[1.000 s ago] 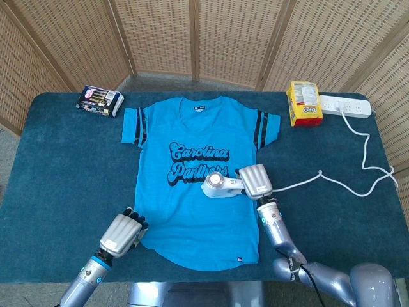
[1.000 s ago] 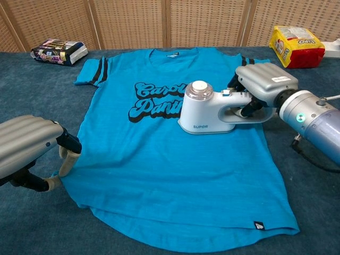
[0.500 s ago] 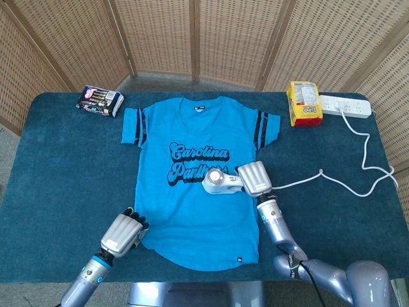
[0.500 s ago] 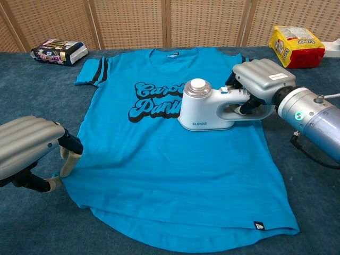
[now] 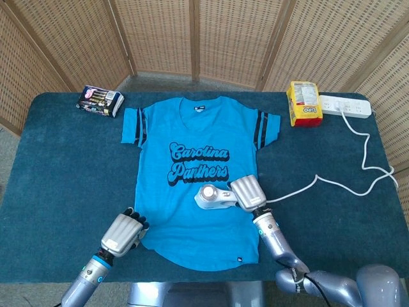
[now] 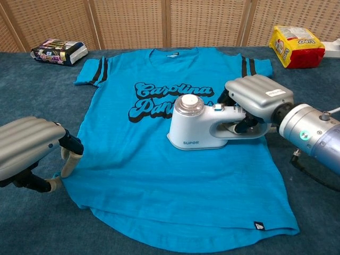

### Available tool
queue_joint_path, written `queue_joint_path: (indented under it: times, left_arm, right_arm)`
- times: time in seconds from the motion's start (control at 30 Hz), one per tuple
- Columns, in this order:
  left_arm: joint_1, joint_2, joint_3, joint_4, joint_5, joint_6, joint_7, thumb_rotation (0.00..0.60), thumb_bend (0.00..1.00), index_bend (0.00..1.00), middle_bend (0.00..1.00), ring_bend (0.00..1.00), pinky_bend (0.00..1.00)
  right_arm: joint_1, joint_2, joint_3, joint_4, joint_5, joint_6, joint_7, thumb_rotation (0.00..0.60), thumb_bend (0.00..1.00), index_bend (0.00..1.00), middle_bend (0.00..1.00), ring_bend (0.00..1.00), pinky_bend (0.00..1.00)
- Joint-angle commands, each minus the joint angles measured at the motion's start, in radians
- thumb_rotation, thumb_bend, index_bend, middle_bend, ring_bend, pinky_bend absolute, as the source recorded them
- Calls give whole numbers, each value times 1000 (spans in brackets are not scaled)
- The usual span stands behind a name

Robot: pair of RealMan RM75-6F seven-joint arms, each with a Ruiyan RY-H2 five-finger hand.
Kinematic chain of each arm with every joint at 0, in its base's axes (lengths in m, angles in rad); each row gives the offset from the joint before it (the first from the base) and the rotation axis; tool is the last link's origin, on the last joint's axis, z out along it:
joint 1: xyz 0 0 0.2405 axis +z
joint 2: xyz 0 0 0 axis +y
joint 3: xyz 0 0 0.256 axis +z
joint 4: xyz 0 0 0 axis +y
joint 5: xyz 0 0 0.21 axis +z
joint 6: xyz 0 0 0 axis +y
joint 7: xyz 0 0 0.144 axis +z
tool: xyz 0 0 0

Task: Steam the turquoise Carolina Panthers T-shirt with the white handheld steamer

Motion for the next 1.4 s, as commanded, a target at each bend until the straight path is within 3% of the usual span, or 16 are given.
queue_joint_path:
  times: [0.03,0.27,0.9,1.17,1.4]
  left_arm:
    - [-1,1,-1,0,1,0,-2,551,373,691,559,472,336]
    - [-1,1,0,1,3,4,-6,551,372,691,559,473,336]
    - [-3,-7,-3,6,-10,-3,1,549,372,691,559,472,336]
    - [-6,-11,-3,4,-10,-6,6,549,372,691,559,472,336]
    - [-8,-13,-2,3,-12,-8,8,547,372,691,559,472,336]
  right_arm:
    - [-18,13,-21,-33,-9,14,-14,600,358,766,773,821,681]
    - [-31,20,-38,-50,-24,24,-22,600,356,766,772,821,678]
    - [15,3,64,150,10,12,22,600,357,766,772,821,676]
    - [25,16,84,192,26,4,31,600,356,767,772,819,673]
    - [30,9,69,172,21,-7,33,600,357,766,772,819,671]
